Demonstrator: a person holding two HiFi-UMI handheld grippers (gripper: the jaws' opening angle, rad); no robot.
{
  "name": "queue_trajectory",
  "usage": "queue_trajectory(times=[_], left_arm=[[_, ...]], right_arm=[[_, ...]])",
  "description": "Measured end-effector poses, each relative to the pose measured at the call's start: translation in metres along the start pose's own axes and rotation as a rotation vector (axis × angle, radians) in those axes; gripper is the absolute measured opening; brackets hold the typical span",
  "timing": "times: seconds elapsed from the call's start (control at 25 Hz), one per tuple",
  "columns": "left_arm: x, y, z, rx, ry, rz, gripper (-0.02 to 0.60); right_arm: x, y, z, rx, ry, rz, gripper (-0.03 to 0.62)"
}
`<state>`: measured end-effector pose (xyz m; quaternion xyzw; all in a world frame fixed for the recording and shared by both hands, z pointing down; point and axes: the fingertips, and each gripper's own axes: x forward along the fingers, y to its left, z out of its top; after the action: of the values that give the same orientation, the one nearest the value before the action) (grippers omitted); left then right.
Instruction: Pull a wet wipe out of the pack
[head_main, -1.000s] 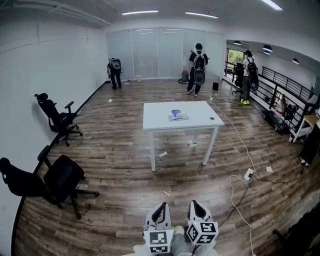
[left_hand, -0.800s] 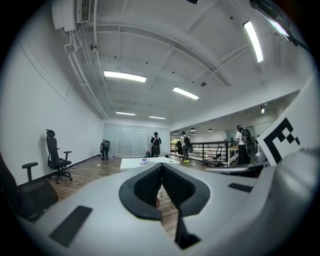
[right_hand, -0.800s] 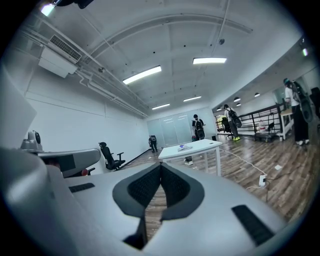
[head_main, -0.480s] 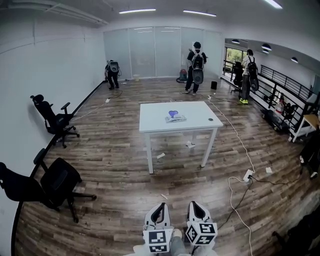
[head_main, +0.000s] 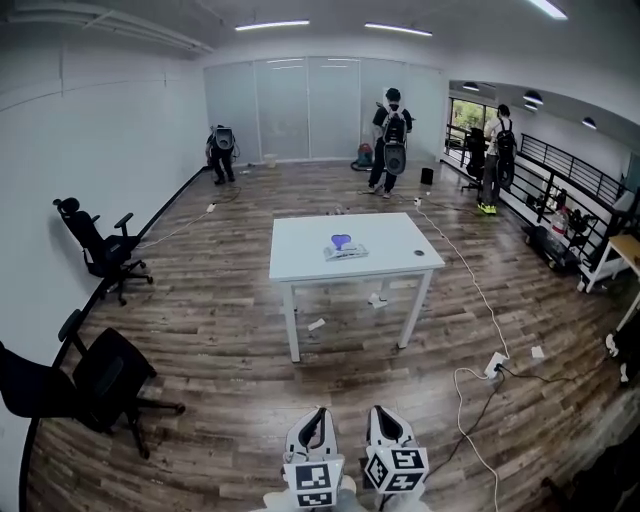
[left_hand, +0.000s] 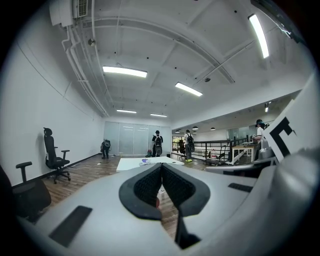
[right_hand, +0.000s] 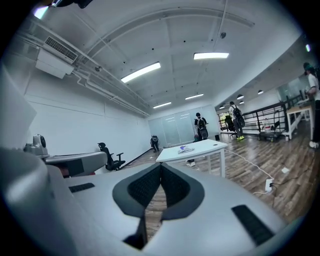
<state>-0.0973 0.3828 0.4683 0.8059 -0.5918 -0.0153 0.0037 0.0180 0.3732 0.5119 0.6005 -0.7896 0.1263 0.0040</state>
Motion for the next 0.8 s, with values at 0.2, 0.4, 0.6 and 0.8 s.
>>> queue_trajectory(times=[0.2,0.4,0.6,0.8], left_arm=[[0.039,-0.005,0.008,0.013,-0.008,0.002,0.012],[0.070,-0.002,0.010,0.017,-0.003,0.014,0.012],[0.102,0.004,0.006,0.017,0.013,0.030,0.012],[0.135,0.005,0.008,0.015,0.011,0.041,0.012]], right_arm=[[0.029,-0.019,0.012,0.015,0.008,0.013,0.009],[0.060,-0.032,0.022,0.027,0.013,0.031,0.009],[0.090,-0.045,0.030,0.043,0.021,0.045,0.009],[0.119,-0.060,0.039,0.041,0.025,0.054,0.009]])
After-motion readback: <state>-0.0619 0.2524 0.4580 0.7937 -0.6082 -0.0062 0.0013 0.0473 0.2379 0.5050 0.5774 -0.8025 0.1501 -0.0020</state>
